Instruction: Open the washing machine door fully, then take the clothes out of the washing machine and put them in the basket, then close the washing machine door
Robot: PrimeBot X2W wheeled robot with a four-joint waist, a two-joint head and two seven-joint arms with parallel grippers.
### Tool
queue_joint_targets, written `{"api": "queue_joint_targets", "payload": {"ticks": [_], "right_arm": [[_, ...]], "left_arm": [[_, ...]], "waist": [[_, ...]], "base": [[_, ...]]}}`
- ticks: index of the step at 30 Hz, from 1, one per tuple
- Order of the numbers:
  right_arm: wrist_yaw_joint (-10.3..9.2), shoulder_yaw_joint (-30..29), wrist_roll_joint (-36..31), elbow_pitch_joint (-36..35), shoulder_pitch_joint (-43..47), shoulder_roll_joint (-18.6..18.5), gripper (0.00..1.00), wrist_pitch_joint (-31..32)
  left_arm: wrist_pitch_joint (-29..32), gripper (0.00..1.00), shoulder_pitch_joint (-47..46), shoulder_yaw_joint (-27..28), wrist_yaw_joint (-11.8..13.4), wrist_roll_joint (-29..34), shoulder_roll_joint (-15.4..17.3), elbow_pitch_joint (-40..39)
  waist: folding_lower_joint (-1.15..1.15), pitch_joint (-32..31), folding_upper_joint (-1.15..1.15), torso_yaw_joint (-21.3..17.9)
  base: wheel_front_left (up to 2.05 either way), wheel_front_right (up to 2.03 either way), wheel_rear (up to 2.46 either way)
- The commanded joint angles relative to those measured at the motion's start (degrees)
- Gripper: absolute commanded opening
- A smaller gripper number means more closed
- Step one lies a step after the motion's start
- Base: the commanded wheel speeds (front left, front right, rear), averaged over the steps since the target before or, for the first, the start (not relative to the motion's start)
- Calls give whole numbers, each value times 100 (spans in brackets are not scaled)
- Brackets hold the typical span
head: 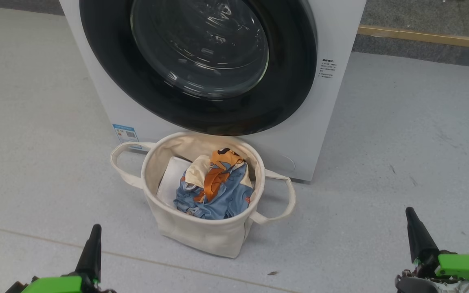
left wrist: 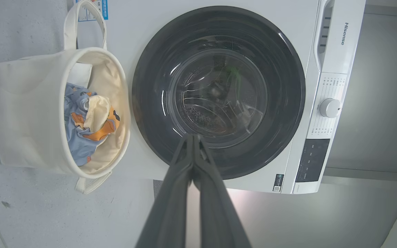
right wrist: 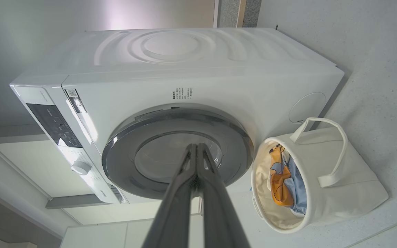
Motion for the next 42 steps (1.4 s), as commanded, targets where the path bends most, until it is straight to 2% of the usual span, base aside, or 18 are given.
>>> {"api": "queue_joint_targets", "payload": {"ticks": [1,42], "right_arm": [[1,115,33,-180,-280,-66,0,47],[1,115,33,-180,-280,-66,0,47]], "left_arm": [[44,0,-256,193,-41,-19,34,-153],[44,0,-255,193,-41,-19,34,-153]], "waist": [[0,0,0,0],[0,0,0,0]], "base": [[0,0,0],[0,0,0]]}}
